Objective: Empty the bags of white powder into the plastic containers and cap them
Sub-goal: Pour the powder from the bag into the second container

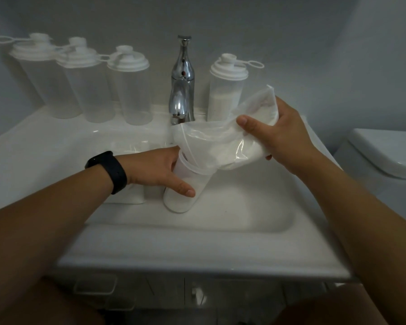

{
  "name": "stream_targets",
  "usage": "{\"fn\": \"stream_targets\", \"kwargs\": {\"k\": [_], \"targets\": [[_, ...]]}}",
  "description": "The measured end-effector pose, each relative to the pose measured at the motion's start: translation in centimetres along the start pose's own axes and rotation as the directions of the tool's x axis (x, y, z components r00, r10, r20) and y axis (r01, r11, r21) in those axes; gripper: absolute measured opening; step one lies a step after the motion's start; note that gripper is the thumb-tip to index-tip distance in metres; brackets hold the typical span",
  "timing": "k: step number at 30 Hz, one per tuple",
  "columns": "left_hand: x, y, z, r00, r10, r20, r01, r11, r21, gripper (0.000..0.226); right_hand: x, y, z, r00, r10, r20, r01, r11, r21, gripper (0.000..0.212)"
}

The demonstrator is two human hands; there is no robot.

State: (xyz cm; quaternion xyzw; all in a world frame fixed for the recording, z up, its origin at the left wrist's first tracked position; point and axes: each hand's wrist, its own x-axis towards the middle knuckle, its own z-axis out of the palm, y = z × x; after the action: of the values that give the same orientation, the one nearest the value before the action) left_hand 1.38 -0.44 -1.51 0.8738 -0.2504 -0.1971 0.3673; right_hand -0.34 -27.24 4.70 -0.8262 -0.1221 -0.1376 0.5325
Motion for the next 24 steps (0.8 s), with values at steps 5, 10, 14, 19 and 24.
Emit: {"fn": "stream_targets", "kwargs": {"k": [5, 10, 14, 19, 24], "targets": [[0.1, -0.5, -0.1, 1.0, -0.006, 0.003, 0.006, 1.0, 0.02, 0.084, 0.0, 0.1, 0.1, 1.0, 0.004, 0.008, -0.004, 1.0, 0.006, 0.025], [0.2, -0.6, 0.0, 1.0, -0.013, -0.006, 0.014, 0.999, 0.041, 0.088, 0.0, 0.1, 0.0, 1.0, 0.009, 0.015, -0.01, 1.0, 0.014, 0.025], [0.1, -0.8, -0.1, 0.999, -0.034, -0.007, 0.034, 0.999, 0.042, 0.088, -0.1, 0.1, 0.0, 1.0, 0.006, 0.01, -0.006, 1.0, 0.022, 0.023], [0.3, -0.7, -0.2, 0.997, -0.075, -0.001, 0.075, 0.995, 0.064, 0.068, -0.1, 0.0, 0.1, 1.0, 0.004, 0.015, -0.004, 1.0, 0.004, 0.023], [0.2, -1.2, -0.2, 0.997, -0.078, -0.022, 0.08, 0.994, 0.076, 0.1, -0.1, 0.0, 0.1, 1.0, 0.003, 0.026, -0.003, 1.0, -0.01, 0.024]]}}
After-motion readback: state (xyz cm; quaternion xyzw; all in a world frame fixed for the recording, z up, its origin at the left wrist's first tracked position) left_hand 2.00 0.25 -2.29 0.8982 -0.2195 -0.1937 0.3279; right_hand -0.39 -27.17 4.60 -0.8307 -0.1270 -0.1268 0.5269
